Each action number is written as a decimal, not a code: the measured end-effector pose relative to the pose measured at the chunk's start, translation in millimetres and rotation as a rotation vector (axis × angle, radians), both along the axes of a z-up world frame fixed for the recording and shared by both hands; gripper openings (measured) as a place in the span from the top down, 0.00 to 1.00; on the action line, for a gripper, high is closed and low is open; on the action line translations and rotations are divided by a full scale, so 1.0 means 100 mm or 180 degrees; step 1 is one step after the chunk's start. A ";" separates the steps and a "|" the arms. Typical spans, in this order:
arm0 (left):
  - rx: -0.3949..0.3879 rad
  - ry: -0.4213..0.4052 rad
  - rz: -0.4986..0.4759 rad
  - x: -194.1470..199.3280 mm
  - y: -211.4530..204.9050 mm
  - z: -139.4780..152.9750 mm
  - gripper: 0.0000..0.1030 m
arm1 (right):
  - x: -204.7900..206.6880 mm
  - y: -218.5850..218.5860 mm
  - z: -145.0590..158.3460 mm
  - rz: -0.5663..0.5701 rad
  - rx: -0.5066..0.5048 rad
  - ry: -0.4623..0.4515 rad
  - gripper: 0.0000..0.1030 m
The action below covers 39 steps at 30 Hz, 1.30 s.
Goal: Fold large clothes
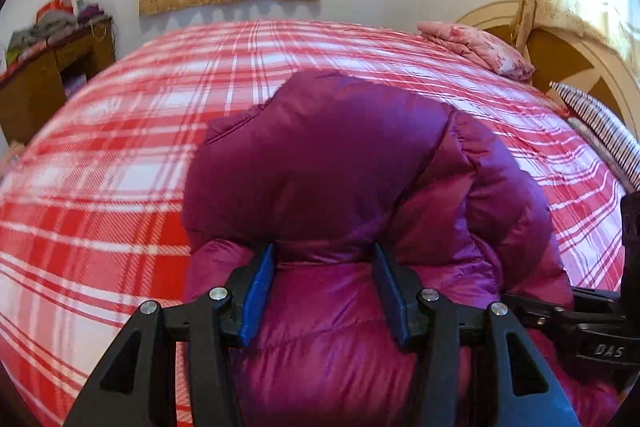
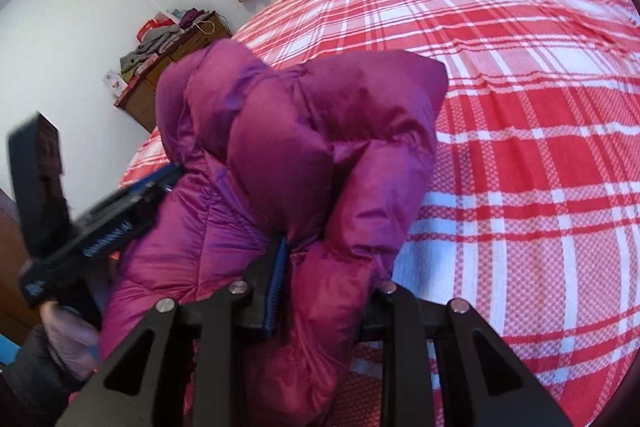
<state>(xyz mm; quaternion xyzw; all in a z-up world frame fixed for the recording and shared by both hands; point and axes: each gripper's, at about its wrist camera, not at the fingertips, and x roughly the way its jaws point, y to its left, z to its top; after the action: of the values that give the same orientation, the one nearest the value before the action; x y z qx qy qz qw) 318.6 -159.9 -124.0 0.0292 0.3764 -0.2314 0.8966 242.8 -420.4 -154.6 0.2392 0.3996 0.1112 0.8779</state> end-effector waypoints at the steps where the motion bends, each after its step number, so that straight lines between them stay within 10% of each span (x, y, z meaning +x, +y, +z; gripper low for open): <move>1: 0.0019 0.0007 0.0017 0.01 0.00 -0.03 0.49 | 0.00 -0.02 0.00 -0.0022 0.0062 0.0016 0.75; 13: 0.0413 -0.0246 0.0120 -0.06 -0.15 -0.03 0.48 | -0.07 -0.05 1.01 -0.0466 -0.0008 -0.0173 0.69; 21: 0.0483 -0.0290 0.0157 -0.06 -0.16 -0.04 0.48 | 0.28 0.20 0.42 -0.1071 -0.0369 0.0253 0.76; 29: 0.0486 -0.0273 0.0163 -0.04 -0.19 -0.05 0.48 | 0.32 0.31 0.24 -0.0873 -0.1157 -0.0048 0.80; 39: 0.0572 -0.0365 0.0316 -0.03 -0.27 -0.13 0.46 | 0.49 0.27 0.11 -0.0776 -0.1188 -0.0045 0.80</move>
<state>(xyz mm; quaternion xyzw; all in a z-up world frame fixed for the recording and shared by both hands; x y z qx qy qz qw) 315.5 -186.8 -137.3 0.1039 0.3447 -0.1500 0.9208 291.7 -393.5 -143.2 0.1183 0.3752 -0.0699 0.9167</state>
